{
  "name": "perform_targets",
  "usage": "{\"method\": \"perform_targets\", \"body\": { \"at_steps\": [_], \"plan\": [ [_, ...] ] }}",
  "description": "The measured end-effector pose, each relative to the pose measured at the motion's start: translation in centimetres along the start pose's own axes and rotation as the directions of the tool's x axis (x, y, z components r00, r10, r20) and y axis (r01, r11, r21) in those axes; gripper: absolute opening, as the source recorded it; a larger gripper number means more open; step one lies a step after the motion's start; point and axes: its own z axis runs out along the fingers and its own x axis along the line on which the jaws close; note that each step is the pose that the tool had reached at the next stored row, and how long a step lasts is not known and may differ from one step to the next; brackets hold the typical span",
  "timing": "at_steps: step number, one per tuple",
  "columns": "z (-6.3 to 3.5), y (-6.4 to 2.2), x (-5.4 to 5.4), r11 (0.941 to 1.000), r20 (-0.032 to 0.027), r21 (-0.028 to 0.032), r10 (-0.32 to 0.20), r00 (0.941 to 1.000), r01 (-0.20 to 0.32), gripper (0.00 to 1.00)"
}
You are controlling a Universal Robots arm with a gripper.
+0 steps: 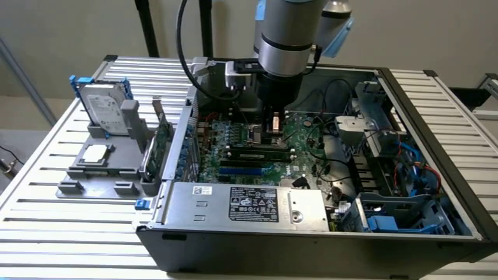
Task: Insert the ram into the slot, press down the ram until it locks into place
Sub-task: 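Press down the ram until it locks into place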
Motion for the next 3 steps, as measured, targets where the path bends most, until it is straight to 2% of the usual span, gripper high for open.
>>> {"method": "perform_targets", "body": {
  "at_steps": [3],
  "plan": [
    [0.0,0.0,0.0,1.0,0.0,0.0,0.0,1.0,0.0,0.11]
  ]
}}
